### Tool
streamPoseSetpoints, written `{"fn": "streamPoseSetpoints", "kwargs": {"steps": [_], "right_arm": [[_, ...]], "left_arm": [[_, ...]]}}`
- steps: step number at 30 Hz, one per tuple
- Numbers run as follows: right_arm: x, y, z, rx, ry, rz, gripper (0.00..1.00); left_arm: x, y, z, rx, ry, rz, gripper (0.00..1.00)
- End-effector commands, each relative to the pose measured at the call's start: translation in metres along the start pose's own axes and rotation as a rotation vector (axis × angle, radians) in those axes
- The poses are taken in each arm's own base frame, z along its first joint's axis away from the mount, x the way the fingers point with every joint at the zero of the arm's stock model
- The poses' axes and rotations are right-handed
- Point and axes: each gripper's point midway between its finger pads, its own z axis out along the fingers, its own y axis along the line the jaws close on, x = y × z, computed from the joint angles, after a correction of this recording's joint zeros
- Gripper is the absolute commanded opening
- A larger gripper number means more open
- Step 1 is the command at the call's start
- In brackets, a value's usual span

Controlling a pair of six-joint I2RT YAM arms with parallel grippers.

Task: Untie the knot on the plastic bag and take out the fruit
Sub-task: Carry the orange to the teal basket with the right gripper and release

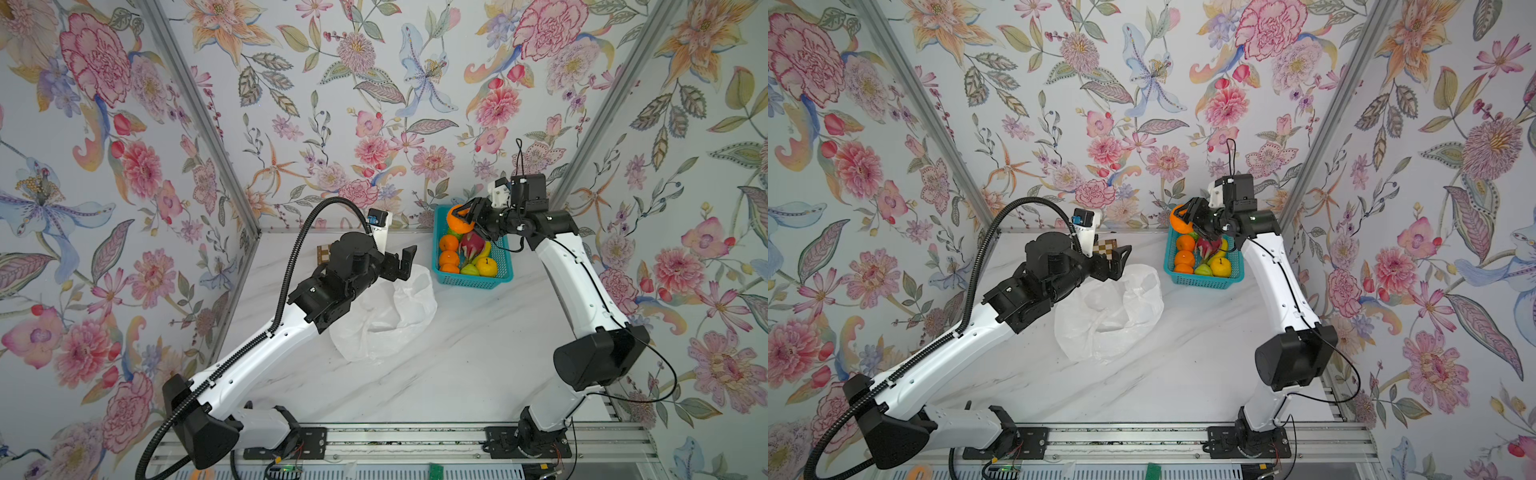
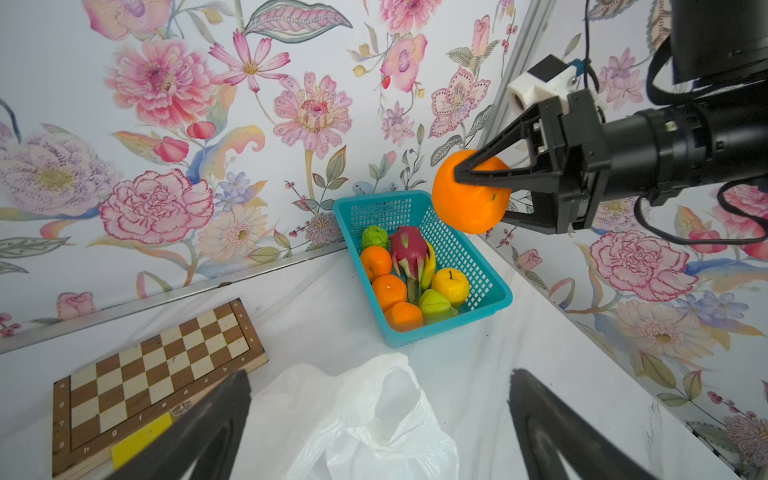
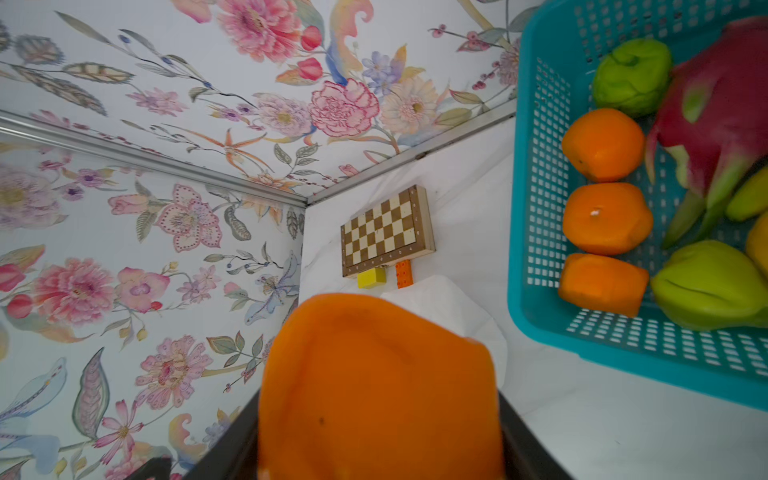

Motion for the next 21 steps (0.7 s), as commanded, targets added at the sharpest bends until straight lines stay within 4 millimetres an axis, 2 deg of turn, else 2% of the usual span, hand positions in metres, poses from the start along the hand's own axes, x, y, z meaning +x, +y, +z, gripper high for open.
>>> {"fn": "streamPoseSetpoints", "kwargs": {"steps": [1, 5, 9, 14, 21], "right_arm": [[0.004, -0.023, 0.002, 0.113, 0.068, -0.008, 0.43], [-0.007, -0.043, 0.022, 0.176, 0.105, -0.001, 0.42], [-0.025, -0.065, 0.034, 0.249, 0.077, -0.014, 0.4], [-0.061, -0.105, 0.043, 0.355, -0.01, -0.017, 0.39], [-0.123, -0.172, 0.051, 0.473, -0.192, 0.011, 0.41]], "left_arm": [[0.012, 0.008, -0.002, -0.056, 0.088, -0.057, 0.99], [0.019, 0.003, -0.001, -0.035, 0.14, -0.053, 0.99], [0.022, -0.001, -0.002, -0.008, 0.158, -0.041, 0.99], [0.023, -0.002, -0.005, 0.006, 0.156, -0.03, 0.99], [0.021, -0.003, -0.006, 0.016, 0.115, -0.046, 0.99]]}}
